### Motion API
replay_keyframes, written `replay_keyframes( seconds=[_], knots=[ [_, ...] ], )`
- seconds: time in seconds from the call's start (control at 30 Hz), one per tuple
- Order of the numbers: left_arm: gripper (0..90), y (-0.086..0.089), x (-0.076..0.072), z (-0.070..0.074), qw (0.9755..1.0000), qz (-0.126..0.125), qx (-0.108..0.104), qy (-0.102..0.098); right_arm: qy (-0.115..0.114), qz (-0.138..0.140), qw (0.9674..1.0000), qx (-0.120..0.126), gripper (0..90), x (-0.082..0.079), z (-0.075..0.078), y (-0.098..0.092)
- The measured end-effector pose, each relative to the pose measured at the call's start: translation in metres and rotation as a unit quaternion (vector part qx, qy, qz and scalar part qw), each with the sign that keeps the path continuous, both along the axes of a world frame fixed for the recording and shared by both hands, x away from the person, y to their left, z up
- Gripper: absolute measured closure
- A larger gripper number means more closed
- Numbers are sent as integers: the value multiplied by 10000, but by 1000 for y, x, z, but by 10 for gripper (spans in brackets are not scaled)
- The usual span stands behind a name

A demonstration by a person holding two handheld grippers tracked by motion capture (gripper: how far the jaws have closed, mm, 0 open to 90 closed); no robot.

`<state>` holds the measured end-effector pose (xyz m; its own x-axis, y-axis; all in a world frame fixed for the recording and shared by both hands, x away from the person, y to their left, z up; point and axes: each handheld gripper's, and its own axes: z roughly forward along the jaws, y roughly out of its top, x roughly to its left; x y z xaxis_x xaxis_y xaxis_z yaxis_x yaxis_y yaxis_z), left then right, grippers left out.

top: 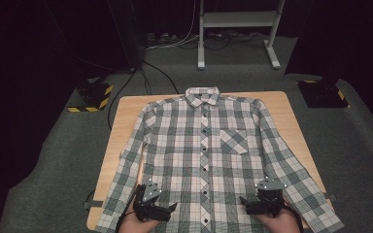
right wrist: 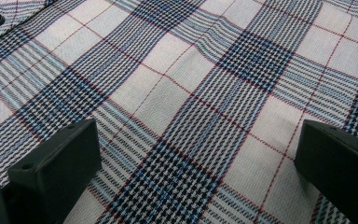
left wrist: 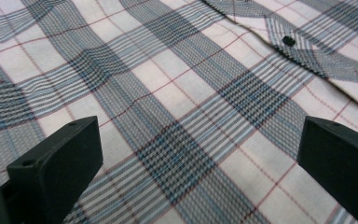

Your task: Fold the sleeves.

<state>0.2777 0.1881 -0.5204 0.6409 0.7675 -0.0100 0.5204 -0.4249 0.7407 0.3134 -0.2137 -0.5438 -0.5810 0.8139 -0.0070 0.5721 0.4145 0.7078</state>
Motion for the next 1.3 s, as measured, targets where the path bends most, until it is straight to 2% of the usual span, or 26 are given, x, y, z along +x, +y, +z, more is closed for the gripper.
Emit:
replay_keyframes(
  seconds=[0.1,0.17,0.3,0.37,0.43,0.53,0.63,0.7,0.97,1.17,1.23,1.3],
  knots=[
    [3,4,-4,2,10000,14,57,-40,-1,0,10000,-1,0,0,0,0],
    [6,12,-10,5,10000,56,73,1,0,-1,10000,-1,0,0,0,0],
    [6,23,-16,8,9999,110,55,-69,0,-1,10000,-1,0,0,0,0],
    [6,34,-22,12,9996,224,123,-151,0,-1,10000,-1,0,0,0,0],
    [6,38,-24,13,9995,269,82,-173,-1,-1,10000,-2,0,0,0,0],
    [6,55,-29,16,9985,515,-11,-159,0,-2,10000,-1,0,0,0,0],
    [6,63,-30,16,9980,605,-80,-138,0,-1,10000,-2,0,0,0,0],
    [6,75,-33,18,9969,755,-114,-171,0,-2,10000,-1,0,0,0,0],
    [6,96,-38,17,9944,1020,-187,-210,-2,-2,10000,-2,0,0,0,0],
    [8,115,-43,16,9908,1297,-316,-237,-2,-2,10000,-2,0,0,0,0],
    [8,118,-43,15,9903,1326,-330,-239,-1,-3,10000,-2,0,0,0,0],
    [10,126,-45,13,9887,1431,-396,-224,-1,-3,10000,-2,0,0,0,0]
  ],
)
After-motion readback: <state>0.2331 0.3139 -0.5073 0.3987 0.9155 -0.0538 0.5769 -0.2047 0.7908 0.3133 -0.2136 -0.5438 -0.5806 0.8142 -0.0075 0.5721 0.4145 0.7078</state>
